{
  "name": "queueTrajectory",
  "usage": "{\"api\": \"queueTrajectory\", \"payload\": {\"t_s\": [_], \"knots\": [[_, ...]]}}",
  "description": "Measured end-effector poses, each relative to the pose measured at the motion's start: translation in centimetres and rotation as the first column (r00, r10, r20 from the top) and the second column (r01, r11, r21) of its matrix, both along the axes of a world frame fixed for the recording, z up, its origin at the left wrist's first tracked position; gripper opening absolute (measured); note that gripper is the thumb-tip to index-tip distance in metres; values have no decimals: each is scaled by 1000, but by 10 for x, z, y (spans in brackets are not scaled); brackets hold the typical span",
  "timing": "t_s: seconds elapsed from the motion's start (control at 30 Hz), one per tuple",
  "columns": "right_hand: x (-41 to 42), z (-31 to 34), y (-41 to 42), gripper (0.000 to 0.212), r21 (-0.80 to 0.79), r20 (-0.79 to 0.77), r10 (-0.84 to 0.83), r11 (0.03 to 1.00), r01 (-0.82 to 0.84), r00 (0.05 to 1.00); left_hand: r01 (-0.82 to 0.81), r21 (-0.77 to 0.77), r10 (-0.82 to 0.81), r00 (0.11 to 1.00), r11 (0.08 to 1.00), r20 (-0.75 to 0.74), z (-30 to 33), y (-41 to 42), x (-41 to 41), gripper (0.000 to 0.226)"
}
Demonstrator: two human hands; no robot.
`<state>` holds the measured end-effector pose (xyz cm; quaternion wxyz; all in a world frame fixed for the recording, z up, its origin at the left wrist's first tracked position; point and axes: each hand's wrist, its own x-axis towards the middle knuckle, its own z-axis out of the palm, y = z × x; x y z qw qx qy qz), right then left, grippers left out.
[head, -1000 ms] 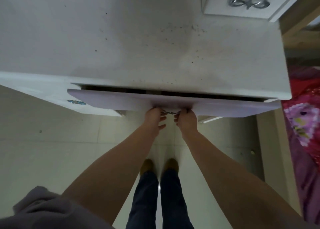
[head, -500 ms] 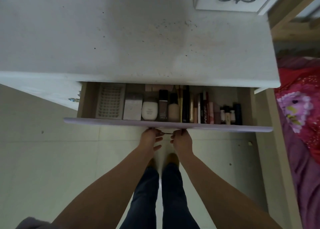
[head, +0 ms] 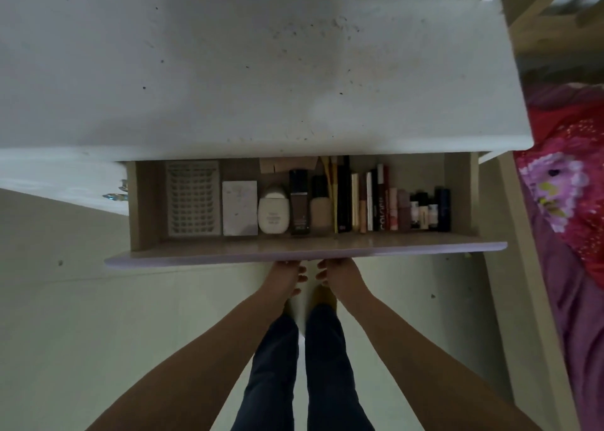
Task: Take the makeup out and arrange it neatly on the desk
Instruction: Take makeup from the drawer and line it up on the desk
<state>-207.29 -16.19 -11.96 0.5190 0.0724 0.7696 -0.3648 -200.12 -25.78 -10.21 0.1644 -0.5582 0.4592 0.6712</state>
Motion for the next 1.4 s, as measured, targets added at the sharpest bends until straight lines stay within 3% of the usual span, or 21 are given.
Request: {"api": "queueTrajectory", "payload": {"t_s": [0.1, 0.17, 0.23, 0.33, 0.4, 0.47, 0.57, 0.63, 0.73, 0.83, 1.07, 1.13, 1.23, 1.27, 1.4], "knots": [[-17, 32, 15, 19, 4, 44, 273, 962, -274, 961, 320, -42, -319, 947, 946, 22, 25, 6, 2, 45], [-37, 60, 33, 24, -33, 105, 354, 935, -352, 929, 686, -74, -687, 726, 724, 2, 50, 5, -3, 39], [-64, 87, 53, 31, -32, 90, 486, 874, -485, 869, 854, -150, -865, 502, 499, -18, 77, 5, -18, 30], [-114, 112, 75, 25, -52, -29, 520, 852, -521, 854, 816, -299, -869, 469, 494, -156, 107, 8, -66, 23], [-146, 111, 78, 25, -57, -135, 384, 917, -394, 913, 713, -416, -822, 530, 565, -208, 100, 7, -101, 22], [-169, 94, 71, 27, -24, -278, 314, 942, -333, 908, 585, -596, -784, 607, 550, -129, 75, 3, -131, 22], [-188, 56, 51, 32, 193, -561, 504, 851, -488, 657, 505, -793, -781, 621, 339, 61, 25, 0, -157, 31], [-196, 31, 38, 35, 260, -619, 578, 789, -556, 532, 511, -832, -795, 586, 216, 154, 0, 3, -169, 42], [-207, 2, 24, 22, 317, -637, 624, 748, -583, 454, 458, -884, -804, 559, 93, 205, -18, 12, -184, 48], [-215, -9, 22, 22, 296, -655, 617, 741, -603, 436, 557, -830, -796, 494, -20, 351, -25, 19, -192, 51], [-214, 0, 34, 27, 137, -700, 538, 746, -651, 470, 409, -910, -740, 633, 72, 227, -22, 25, -178, 44], [-206, 10, 38, 32, 59, -695, 484, 775, -629, 532, 366, -912, -709, 692, 187, 132, -13, 31, -168, 37], [-190, 27, 52, 25, -52, -673, 400, 813, -580, 622, 310, -839, -640, 766, 448, -58, 10, 38, -154, 30], [-186, 34, 58, 23, -79, -676, 385, 810, -581, 628, 318, -813, -646, 758, 489, -92, 20, 39, -151, 27], [-193, 78, 62, 14, -174, -753, 242, 824, -540, 612, 241, -828, -665, 721, 506, -196, 64, 29, -156, 25]]}}
